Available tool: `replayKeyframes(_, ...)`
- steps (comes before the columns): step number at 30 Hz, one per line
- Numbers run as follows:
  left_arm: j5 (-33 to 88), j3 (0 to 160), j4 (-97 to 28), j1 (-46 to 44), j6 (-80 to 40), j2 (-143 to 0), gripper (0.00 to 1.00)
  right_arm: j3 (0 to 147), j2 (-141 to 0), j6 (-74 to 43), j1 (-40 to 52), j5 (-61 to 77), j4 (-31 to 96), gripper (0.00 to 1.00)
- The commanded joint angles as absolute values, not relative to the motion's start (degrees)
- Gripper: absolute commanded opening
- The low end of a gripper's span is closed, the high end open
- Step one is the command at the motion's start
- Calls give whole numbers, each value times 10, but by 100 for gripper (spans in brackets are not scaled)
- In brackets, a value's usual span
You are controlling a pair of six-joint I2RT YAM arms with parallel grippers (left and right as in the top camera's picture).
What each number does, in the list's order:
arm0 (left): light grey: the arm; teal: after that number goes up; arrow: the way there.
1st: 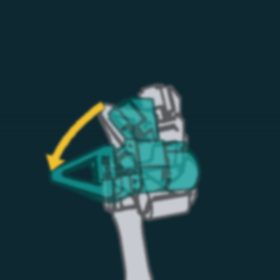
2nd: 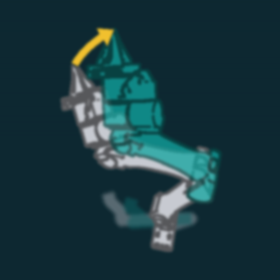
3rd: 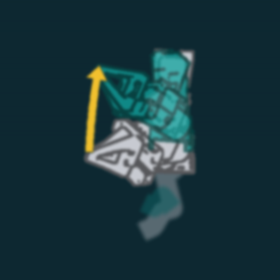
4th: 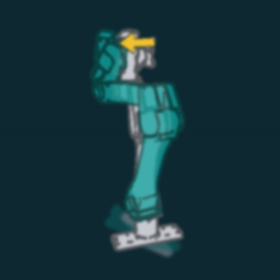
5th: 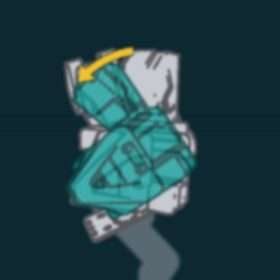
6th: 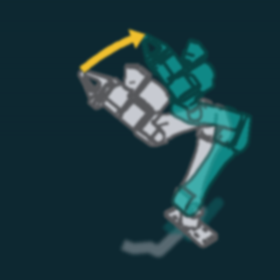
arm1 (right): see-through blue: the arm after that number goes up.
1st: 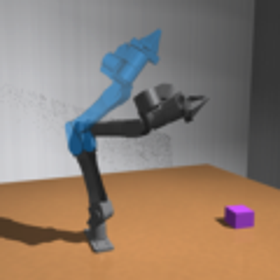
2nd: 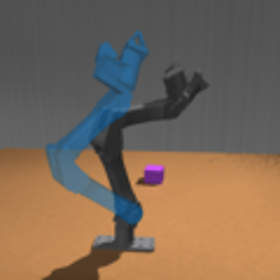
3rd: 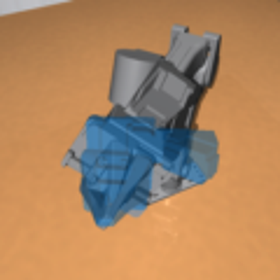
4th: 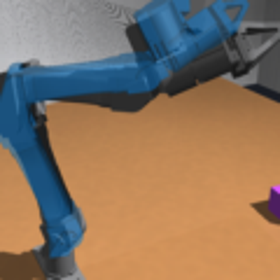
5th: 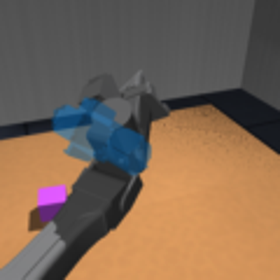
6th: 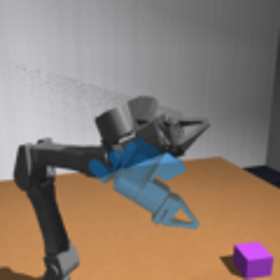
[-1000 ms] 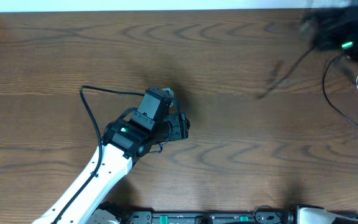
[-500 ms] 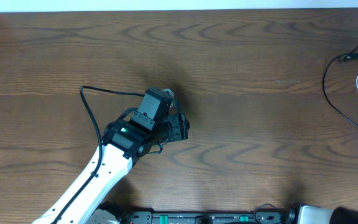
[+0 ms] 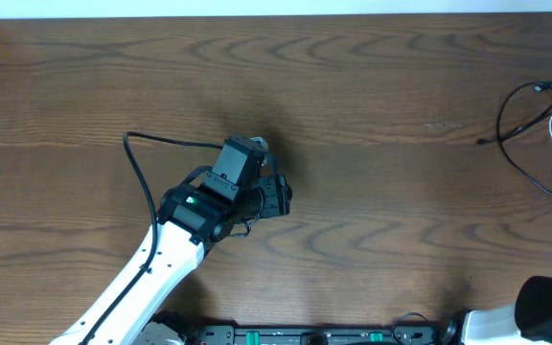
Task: Untangle cables
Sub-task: 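Release the black cable at the right edge and lift the right gripper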
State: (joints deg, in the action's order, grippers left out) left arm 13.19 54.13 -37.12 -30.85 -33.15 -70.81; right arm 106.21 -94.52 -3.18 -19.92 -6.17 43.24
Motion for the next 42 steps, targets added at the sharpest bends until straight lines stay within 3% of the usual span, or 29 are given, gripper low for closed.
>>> replayKeyframes(1, 124, 539, -373, -305, -326, -701, 64, 1068, -971, -29, -232, -42, 417, 1)
replayKeyframes(5, 124, 539, -373, -305, -326, -701, 64, 1068, -1001, -32, -264, -32, 423, 1)
replayKeyframes(6, 124, 539, -373, -305, -326, -701, 64, 1068, -1008, -33, -270, -32, 429, 8)
replayKeyframes(9, 124, 539, -373, -305, -326, -701, 64, 1068, -1035, -65, -287, -30, 455, 58)
replayKeyframes(11, 124, 539, -373, -305, -326, -701, 64, 1068, -1051, -78, -295, -2, 470, 72)
replayKeyframes(12, 124, 539, -373, -305, -326, -701, 64, 1068, -1057, -78, -298, 21, 476, 75)
replayKeyframes(20, 112, 539, -373, -305, -326, -701, 64, 1068, -1073, -76, -294, 188, 521, 71)
replayKeyframes(27, 58, 539, -366, -305, -281, -701, 66, 1068, -1073, -35, -266, 309, 616, 74)
replayKeyframes(29, 29, 545, -372, -304, -261, -701, 73, 1068, -1073, 7, -238, 309, 652, 76)
replayKeyframes(35, 28, 584, -409, -265, -255, -715, 74, 1068, -1073, 35, -161, 238, 706, 82)
replayKeyframes(39, 27, 615, -467, -227, -253, -728, 78, 1068, -1073, 49, -102, 193, 743, 99)
replayKeyframes(42, 28, 629, -515, -194, -253, -730, 83, 1068, -1073, 55, -62, 160, 770, 99)
